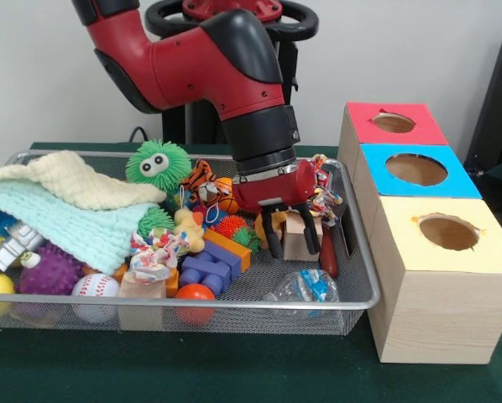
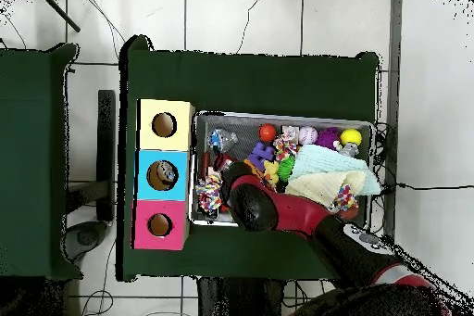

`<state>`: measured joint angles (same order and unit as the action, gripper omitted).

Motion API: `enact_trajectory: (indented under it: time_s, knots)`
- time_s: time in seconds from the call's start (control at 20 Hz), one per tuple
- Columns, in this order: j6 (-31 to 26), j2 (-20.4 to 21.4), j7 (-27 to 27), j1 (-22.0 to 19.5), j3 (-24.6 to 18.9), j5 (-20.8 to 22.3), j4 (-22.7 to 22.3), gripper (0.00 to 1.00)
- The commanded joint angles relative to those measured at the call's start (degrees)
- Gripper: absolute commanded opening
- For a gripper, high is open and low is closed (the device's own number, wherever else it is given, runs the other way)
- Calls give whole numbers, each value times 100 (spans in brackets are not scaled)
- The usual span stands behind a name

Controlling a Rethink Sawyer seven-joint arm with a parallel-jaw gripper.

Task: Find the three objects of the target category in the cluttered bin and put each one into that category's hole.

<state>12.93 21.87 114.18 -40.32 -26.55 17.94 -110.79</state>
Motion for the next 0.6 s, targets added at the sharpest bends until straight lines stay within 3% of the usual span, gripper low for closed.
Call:
enact_trajectory:
  time_s: [0.05, 0.35, 0.6]
  knots:
    - [-451, -219, 368, -96, -442, 144, 791, 100]
    - [-280, -426, 394, -202, -569, 246, 909, 100]
    - [159, -635, 972, -206, -424, -231, 894, 100]
